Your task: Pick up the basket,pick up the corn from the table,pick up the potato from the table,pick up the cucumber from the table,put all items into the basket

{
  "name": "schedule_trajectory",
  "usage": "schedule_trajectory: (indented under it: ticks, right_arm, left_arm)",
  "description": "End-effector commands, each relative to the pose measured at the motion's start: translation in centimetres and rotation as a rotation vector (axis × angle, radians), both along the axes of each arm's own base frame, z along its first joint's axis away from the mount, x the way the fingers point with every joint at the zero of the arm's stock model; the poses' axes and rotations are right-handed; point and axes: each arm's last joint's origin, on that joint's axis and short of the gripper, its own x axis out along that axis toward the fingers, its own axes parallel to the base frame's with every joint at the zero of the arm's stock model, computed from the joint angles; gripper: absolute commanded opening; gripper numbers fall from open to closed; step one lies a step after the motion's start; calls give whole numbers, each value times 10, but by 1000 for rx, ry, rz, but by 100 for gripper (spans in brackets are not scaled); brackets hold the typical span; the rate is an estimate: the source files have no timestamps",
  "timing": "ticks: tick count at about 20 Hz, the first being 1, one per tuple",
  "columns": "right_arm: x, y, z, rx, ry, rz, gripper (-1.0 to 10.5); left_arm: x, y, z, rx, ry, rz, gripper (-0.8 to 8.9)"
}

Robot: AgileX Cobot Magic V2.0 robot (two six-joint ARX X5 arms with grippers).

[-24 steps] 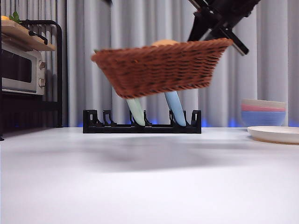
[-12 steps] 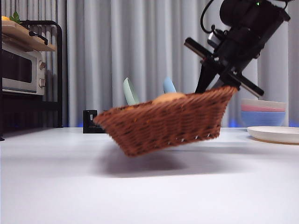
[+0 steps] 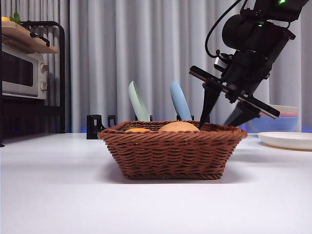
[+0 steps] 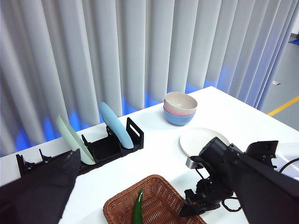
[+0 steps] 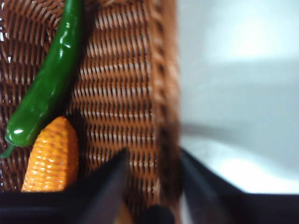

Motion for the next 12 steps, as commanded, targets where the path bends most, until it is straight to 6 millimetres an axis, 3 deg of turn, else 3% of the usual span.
schedule_trajectory:
  ticks: [1,3,6,9,10,12]
  right_arm:
    - [0,-6,10,-5,-54,11,508]
    - [-2,-15,26,1,-110,5,503]
    - [-13,-32,62,8,-241,7,489]
    - [-36,-43,103,-80,-445,49,145]
    - [-45,-47,116,-122,-516,59,26]
    - [-65,-53,141,-185,-634,53,-16]
  left_arm:
    - [1,-1,0,28,-27,-10,598]
    - [6,-4,-1,53,-35,-9,566]
    - [22,-13,-11,173,-8,68,296]
    - [51,-25,-25,319,17,178,-24]
    - [60,-29,-29,336,30,175,-9]
    - [73,-35,-35,335,47,150,-9]
